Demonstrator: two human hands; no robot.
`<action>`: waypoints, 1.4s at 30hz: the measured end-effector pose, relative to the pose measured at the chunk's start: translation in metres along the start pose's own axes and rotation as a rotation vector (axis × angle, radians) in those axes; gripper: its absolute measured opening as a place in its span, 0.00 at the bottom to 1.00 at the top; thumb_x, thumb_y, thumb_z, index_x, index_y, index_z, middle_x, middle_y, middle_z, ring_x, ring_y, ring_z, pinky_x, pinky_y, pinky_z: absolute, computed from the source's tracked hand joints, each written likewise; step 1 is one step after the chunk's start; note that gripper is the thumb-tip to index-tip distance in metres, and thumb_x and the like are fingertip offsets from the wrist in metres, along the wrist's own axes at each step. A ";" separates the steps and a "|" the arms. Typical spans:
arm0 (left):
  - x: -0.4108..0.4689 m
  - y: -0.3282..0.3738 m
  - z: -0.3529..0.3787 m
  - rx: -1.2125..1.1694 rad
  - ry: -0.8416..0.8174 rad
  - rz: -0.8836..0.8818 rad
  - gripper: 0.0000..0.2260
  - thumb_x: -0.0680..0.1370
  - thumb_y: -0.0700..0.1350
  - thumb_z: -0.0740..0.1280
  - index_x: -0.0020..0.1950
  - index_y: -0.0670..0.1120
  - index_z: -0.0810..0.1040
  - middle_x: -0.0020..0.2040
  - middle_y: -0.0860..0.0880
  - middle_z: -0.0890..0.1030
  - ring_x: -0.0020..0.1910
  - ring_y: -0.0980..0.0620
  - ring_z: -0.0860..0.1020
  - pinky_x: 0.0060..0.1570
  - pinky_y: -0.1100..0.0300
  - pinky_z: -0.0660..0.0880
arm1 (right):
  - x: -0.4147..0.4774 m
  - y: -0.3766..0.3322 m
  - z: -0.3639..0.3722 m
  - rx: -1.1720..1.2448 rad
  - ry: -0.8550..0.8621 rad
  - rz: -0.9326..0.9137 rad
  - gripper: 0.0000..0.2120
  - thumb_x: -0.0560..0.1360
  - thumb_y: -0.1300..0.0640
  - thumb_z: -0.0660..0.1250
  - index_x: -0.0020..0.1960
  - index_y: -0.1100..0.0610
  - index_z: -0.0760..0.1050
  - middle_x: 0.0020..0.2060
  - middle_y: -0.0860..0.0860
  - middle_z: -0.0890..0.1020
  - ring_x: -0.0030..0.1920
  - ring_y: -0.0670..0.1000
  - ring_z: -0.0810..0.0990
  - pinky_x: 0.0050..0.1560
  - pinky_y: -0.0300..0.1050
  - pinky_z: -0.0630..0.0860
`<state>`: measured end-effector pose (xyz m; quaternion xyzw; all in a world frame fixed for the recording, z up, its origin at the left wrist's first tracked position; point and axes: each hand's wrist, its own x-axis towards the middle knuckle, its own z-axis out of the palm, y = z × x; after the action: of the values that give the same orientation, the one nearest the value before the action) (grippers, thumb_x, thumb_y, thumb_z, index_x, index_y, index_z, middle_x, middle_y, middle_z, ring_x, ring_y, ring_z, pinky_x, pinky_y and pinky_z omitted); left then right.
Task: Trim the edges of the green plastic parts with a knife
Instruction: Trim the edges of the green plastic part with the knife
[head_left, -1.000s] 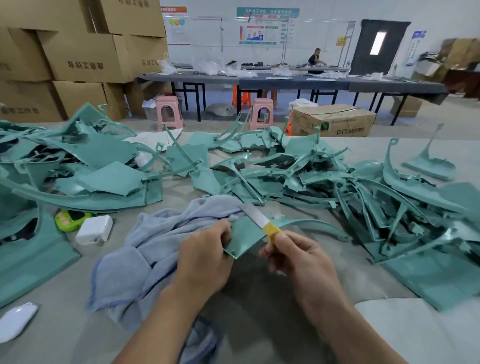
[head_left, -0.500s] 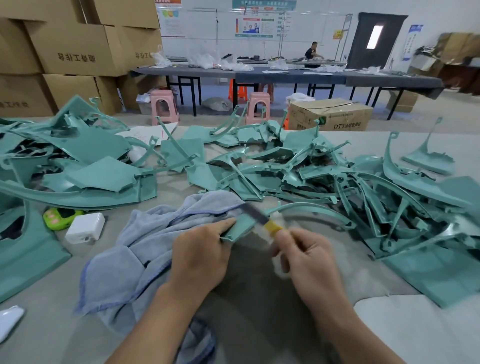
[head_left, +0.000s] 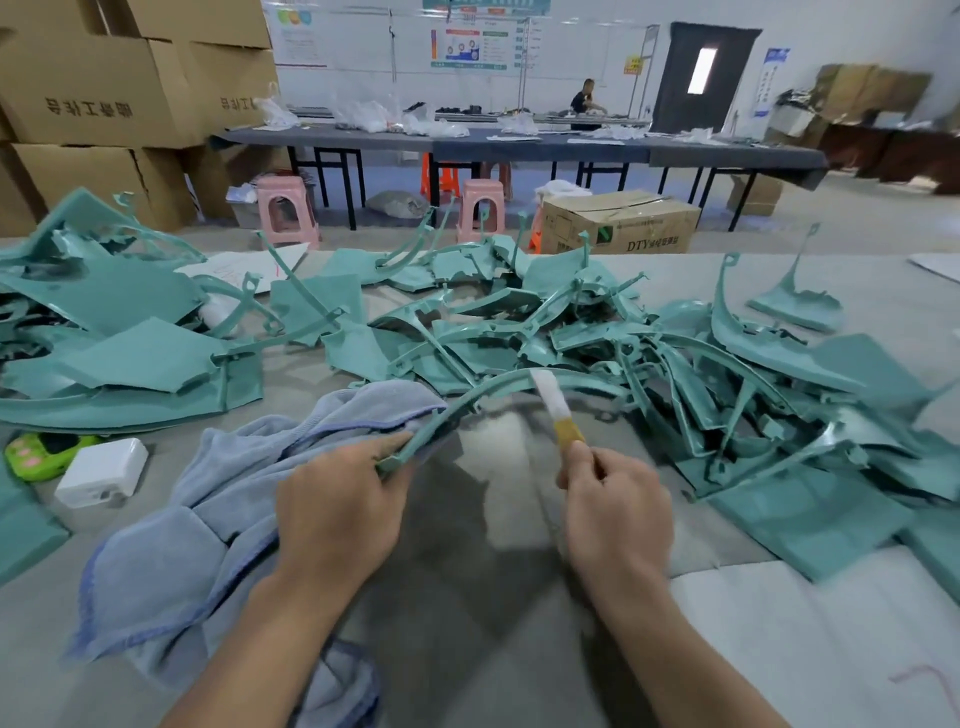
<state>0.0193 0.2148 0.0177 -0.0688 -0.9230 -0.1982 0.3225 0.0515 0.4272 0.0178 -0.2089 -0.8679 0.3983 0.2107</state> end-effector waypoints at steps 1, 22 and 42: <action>0.000 -0.003 0.002 -0.018 0.010 -0.001 0.14 0.78 0.57 0.62 0.41 0.55 0.85 0.29 0.48 0.81 0.28 0.38 0.78 0.28 0.58 0.66 | 0.007 0.005 -0.005 -0.047 0.049 0.116 0.22 0.82 0.44 0.62 0.35 0.54 0.80 0.29 0.47 0.79 0.32 0.48 0.75 0.31 0.46 0.66; 0.001 0.002 -0.007 0.070 -0.008 0.070 0.14 0.70 0.47 0.68 0.53 0.57 0.87 0.31 0.49 0.84 0.27 0.42 0.80 0.26 0.58 0.72 | 0.005 0.004 0.001 0.098 0.080 -0.074 0.23 0.83 0.47 0.60 0.32 0.53 0.77 0.25 0.47 0.77 0.27 0.45 0.73 0.32 0.47 0.70; 0.003 -0.016 -0.003 0.080 0.011 0.192 0.16 0.75 0.54 0.59 0.50 0.56 0.87 0.33 0.46 0.84 0.29 0.39 0.81 0.30 0.59 0.65 | -0.003 -0.001 0.002 0.042 0.037 -0.236 0.24 0.81 0.45 0.58 0.30 0.54 0.75 0.25 0.45 0.77 0.29 0.48 0.74 0.33 0.46 0.69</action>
<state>0.0146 0.1994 0.0164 -0.1431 -0.9176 -0.1295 0.3474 0.0525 0.4242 0.0170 -0.1084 -0.8739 0.3847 0.2765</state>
